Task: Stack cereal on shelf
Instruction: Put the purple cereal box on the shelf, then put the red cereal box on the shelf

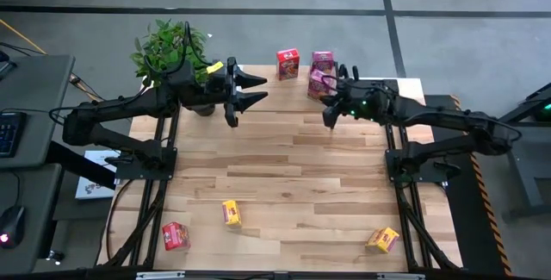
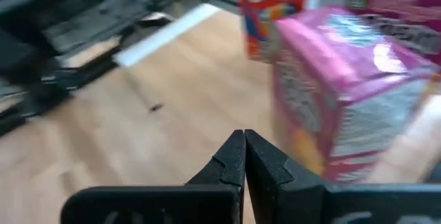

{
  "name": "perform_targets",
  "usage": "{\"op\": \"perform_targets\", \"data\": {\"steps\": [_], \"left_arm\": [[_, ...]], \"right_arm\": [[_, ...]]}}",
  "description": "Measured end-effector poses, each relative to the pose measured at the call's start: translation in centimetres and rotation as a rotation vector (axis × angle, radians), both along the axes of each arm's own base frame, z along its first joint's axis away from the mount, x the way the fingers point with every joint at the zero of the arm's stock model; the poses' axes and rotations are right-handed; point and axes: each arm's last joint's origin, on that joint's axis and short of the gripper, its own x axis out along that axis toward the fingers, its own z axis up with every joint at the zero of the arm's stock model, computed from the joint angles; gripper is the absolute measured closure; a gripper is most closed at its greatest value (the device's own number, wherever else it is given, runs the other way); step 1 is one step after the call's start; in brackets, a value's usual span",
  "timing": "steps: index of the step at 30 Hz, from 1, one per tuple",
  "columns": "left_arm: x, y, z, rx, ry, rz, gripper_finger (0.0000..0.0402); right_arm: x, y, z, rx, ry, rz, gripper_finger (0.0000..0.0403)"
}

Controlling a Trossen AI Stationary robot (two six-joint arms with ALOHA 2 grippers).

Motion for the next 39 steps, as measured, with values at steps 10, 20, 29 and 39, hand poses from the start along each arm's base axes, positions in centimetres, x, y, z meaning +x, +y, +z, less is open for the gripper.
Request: {"op": "perform_targets", "data": {"steps": [10,20,29,39], "left_arm": [[0.0,0.0,0.0,0.017,0.005,0.002,0.0220],[0.0,0.0,0.0,0.014,0.006,0.002,0.0220],[-0.1,0.7,-0.2,-0.053,0.008,0.155,0.0220],[2.4,3.9,-5.5,-0.278,0.316,0.258,0.0376]], "right_arm": [[0.0,-1.1,-0.8,-0.015,0.055,-0.121,0.0403],[-0.5,-1.9,-1.0,-0.031,0.101,-0.175,0.0403],[-2.0,-0.9,0.9,0.005,0.073,-0.044,0.0403],[-5.0,0.2,3.6,-0.026,-0.014,-0.036,0.0403]]}}
